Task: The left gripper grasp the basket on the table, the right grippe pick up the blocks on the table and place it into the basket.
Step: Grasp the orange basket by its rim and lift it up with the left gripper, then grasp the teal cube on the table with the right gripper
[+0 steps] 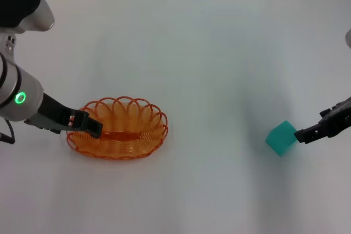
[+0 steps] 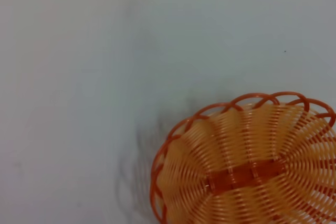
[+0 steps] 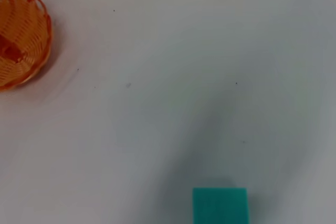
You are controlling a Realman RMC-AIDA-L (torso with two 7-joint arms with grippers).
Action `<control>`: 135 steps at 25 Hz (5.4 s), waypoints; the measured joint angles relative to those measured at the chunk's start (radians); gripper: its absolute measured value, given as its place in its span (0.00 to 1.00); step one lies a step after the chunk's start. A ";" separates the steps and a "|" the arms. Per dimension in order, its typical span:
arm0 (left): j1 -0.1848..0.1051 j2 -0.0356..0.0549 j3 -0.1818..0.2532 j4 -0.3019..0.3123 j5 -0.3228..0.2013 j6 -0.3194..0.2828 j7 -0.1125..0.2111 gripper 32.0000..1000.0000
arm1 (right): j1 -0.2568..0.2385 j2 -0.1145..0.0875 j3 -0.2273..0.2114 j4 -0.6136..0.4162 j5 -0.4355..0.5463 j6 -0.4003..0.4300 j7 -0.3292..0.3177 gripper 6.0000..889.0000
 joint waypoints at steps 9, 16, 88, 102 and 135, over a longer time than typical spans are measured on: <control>-0.005 -0.0012 -0.002 -0.005 0.004 0.016 0.012 0.86 | 0.000 0.000 0.000 0.004 0.001 -0.002 -0.009 0.99; -0.007 0.0015 -0.060 -0.099 0.027 0.101 0.110 0.86 | 0.001 0.000 0.000 0.006 0.002 -0.012 -0.012 0.98; -0.140 0.0016 -0.147 -0.592 -0.076 0.372 0.298 0.14 | 0.015 0.000 0.012 0.064 0.054 -0.042 -0.049 0.96; -0.124 0.0003 -0.147 -0.482 -0.121 0.298 0.306 0.09 | 0.015 0.000 0.013 0.066 0.054 -0.044 -0.050 0.95; -0.096 -0.0046 -0.147 0.006 -0.300 -0.020 0.168 0.05 | 0.091 0.002 -0.008 0.249 0.054 -0.152 -0.048 0.94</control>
